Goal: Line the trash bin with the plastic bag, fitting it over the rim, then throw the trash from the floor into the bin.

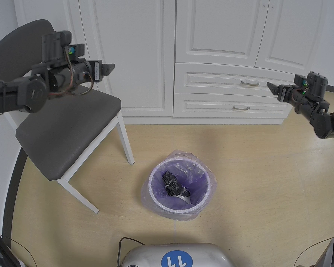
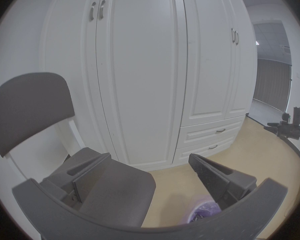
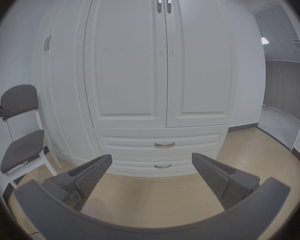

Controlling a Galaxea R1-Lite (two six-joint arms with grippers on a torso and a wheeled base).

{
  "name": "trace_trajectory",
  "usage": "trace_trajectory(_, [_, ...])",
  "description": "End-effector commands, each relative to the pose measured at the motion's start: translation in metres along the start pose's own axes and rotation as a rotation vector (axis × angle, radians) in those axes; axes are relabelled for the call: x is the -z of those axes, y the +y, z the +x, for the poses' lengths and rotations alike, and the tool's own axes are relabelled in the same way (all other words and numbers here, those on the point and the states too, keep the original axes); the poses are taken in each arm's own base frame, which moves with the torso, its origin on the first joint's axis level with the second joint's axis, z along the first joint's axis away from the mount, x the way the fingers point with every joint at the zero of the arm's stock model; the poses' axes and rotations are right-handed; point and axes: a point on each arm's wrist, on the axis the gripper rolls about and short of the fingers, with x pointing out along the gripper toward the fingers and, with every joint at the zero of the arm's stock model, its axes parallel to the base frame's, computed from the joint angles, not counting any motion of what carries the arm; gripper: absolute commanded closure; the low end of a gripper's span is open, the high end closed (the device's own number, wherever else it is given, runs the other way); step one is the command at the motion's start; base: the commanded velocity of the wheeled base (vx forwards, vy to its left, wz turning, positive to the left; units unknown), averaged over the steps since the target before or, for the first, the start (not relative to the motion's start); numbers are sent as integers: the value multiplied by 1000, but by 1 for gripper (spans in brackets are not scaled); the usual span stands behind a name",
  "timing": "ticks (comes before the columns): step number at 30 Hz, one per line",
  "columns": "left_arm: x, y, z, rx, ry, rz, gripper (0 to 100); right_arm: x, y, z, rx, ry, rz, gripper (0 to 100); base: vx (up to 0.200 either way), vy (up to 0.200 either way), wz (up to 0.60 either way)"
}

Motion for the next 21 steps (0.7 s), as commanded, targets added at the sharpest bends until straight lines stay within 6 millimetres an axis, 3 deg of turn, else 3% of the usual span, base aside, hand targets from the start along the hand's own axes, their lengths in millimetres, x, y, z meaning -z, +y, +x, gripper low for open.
trace_trajectory(1, [-68, 16, -77, -2, -101, -9, 0, -93, -6, -60, 17, -137, 8, 0, 0, 0, 0])
trace_trajectory(3, [-74, 16, -85, -8, -107, -10, 0, -102, -5, -68, 15, -141, 8, 0, 0, 0, 0])
trace_trajectory(4, [-85, 19, -106, -11, -129, -13, 0, -122, -2, -91, 6, -161, 9, 0, 0, 0, 0])
trace_trajectory(5, [-88, 20, -114, -14, -136, -14, 0, -127, -1, -97, 5, -163, 9, 0, 0, 0, 0])
trace_trajectory(6, [-94, 23, -136, -19, -142, -13, 0, -139, -1, -117, 5, -166, 9, 0, 0, 0, 0])
trace_trajectory(8, [-96, 26, -165, -24, -136, -9, 0, -150, -1, -140, 5, -166, 9, 0, 0, 0, 0])
trace_trajectory(9, [-96, 26, -165, -24, -136, -9, 0, -150, -1, -140, 5, -166, 9, 0, 0, 0, 0])
trace_trajectory(10, [-100, 28, -194, -29, -148, -12, 0, -158, -2, -166, 11, -166, 8, 0, 0, 0, 0])
trace_trajectory(12, [-103, 32, -220, -54, -168, -17, 0, -165, -2, -194, 15, -184, 9, 0, 0, 0, 0])
trace_trajectory(15, [-102, 38, -254, -115, -187, -18, 0, -171, -1, -232, 20, -207, 9, 0, 0, 0, 0])
trace_trajectory(18, [-88, 39, -302, -136, -215, -20, 0, -175, 0, -277, 32, -256, 9, 0, 0, 0, 0])
trace_trajectory(21, [-78, 38, -332, -142, -250, -24, 0, -172, 0, -311, 51, -298, 11, 0, 0, 0, 0])
